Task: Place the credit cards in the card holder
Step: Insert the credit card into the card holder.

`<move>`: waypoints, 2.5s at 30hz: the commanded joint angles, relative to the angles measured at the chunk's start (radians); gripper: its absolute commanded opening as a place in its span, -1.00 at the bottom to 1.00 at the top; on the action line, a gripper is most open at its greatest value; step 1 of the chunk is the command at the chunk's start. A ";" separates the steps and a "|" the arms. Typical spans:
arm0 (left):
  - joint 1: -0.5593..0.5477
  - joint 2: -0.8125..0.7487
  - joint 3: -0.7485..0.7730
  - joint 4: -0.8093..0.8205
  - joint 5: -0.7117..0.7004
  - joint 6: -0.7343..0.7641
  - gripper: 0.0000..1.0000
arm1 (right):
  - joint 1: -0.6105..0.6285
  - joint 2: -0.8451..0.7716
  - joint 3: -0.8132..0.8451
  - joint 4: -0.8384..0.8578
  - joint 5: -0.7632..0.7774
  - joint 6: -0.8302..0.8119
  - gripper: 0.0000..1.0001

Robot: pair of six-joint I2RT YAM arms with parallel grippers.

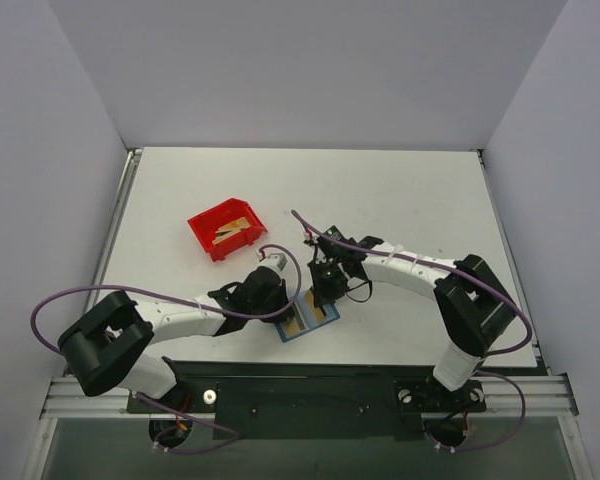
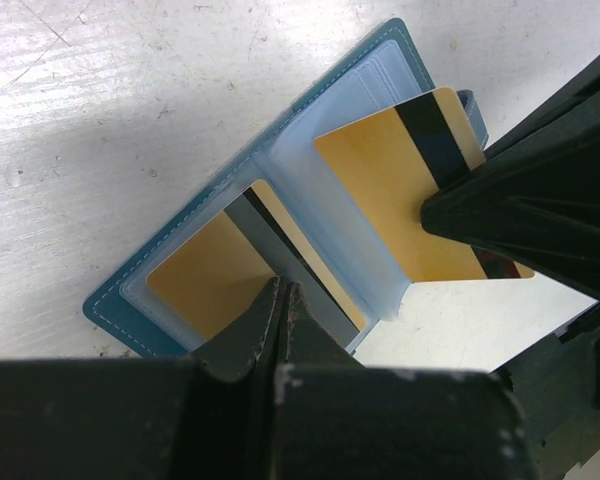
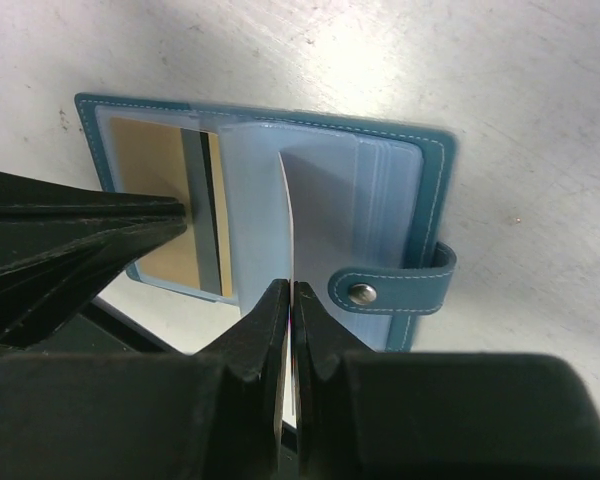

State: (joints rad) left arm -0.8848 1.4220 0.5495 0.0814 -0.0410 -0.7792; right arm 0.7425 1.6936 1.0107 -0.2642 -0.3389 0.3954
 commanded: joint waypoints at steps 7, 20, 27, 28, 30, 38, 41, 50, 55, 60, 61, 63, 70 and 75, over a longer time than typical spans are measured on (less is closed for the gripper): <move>-0.005 0.023 -0.014 -0.006 -0.016 -0.003 -1.00 | 0.017 0.037 -0.023 0.022 -0.064 0.049 -1.00; -0.005 0.003 0.018 -0.020 -0.028 0.014 -1.00 | 0.015 0.064 -0.058 0.086 -0.114 0.088 -1.00; -0.005 -0.029 0.056 0.050 -0.002 0.057 -1.00 | 0.015 0.071 -0.066 0.089 -0.100 0.089 -1.00; -0.005 -0.017 0.069 0.055 0.001 0.060 -1.00 | 0.015 0.071 -0.067 0.091 -0.100 0.089 -1.00; -0.006 0.006 0.085 0.067 0.007 0.066 -1.00 | 0.014 0.071 -0.069 0.092 -0.098 0.091 -1.00; -0.005 0.067 0.109 0.078 0.021 0.075 -1.00 | 0.012 0.066 -0.078 0.094 -0.091 0.092 -1.00; -0.005 0.078 0.109 0.043 0.004 0.077 -1.00 | 0.011 0.063 -0.080 0.094 -0.088 0.092 -1.00; -0.005 0.015 0.020 -0.006 0.004 0.054 -1.00 | 0.000 0.043 -0.080 0.095 -0.075 0.092 -1.00; -0.005 0.005 -0.022 -0.008 0.009 0.040 -1.00 | -0.006 0.003 -0.078 0.100 -0.065 0.092 -1.00; -0.005 -0.008 -0.054 -0.009 0.009 0.032 -1.00 | -0.017 -0.041 -0.078 0.103 -0.060 0.100 -1.00; -0.005 -0.009 -0.063 -0.008 0.009 0.029 -1.00 | -0.018 -0.054 -0.080 0.103 -0.058 0.102 -1.00; -0.005 -0.014 -0.068 -0.009 0.006 0.028 -1.00 | -0.028 -0.066 -0.083 0.103 -0.054 0.103 -1.00; -0.005 0.003 -0.079 0.004 0.006 0.020 -1.00 | -0.058 -0.077 -0.086 0.068 -0.054 0.088 -1.00; -0.005 0.009 -0.079 0.008 0.006 0.021 -1.00 | -0.072 -0.081 -0.090 0.046 -0.054 0.068 -1.00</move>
State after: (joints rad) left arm -0.8848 1.4117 0.4984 0.1486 -0.0292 -0.7609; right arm 0.6846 1.6547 0.9314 -0.1543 -0.4187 0.4927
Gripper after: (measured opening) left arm 0.022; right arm 0.002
